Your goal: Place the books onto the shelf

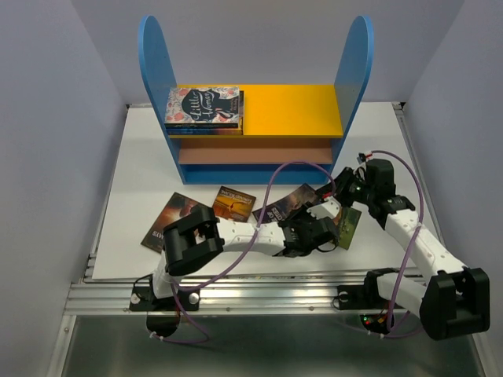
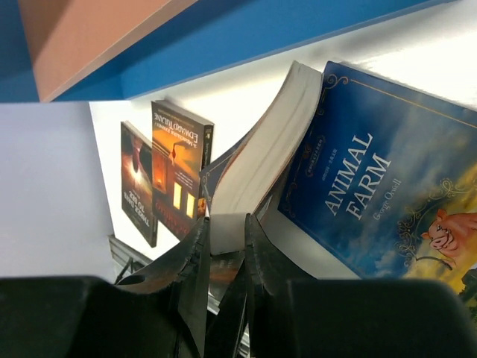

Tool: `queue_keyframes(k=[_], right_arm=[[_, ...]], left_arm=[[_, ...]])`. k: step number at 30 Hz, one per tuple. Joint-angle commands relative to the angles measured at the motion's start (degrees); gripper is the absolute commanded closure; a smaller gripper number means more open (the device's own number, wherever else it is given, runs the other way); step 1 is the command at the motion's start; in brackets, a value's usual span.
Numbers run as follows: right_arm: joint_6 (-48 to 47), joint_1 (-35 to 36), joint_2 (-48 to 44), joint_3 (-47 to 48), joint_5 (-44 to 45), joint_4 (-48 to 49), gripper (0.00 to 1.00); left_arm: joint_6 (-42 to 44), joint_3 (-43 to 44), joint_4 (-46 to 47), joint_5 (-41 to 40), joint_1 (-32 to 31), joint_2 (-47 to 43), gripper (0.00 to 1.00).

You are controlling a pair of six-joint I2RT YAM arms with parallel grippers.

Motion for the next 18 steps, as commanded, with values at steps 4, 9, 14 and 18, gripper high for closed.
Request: queue_keyframes(k=[4, 9, 14, 18], right_arm=[[-1.1, 0.3, -2.6, 6.0, 1.6, -3.6, 0.83], [-3.6, 0.3, -4.8, 12.0, 13.2, -10.2, 0.03], [-5.0, 0.3, -5.6, 16.1, 24.7, -17.3, 0.0], [-6.7, 0.3, -5.9, 15.1, 25.4, -19.0, 0.0]], left_arm=[[0.3, 2.5, -1.0, -6.4, 0.4, -5.3, 1.0], [5.3, -1.1, 1.9, -6.8, 0.4, -13.3, 1.0], [18.4, -6.7, 6.5, -2.9, 0.4, -26.9, 1.0], [28.0, -8.1, 10.1, 2.0, 0.4, -38.4, 1.0]])
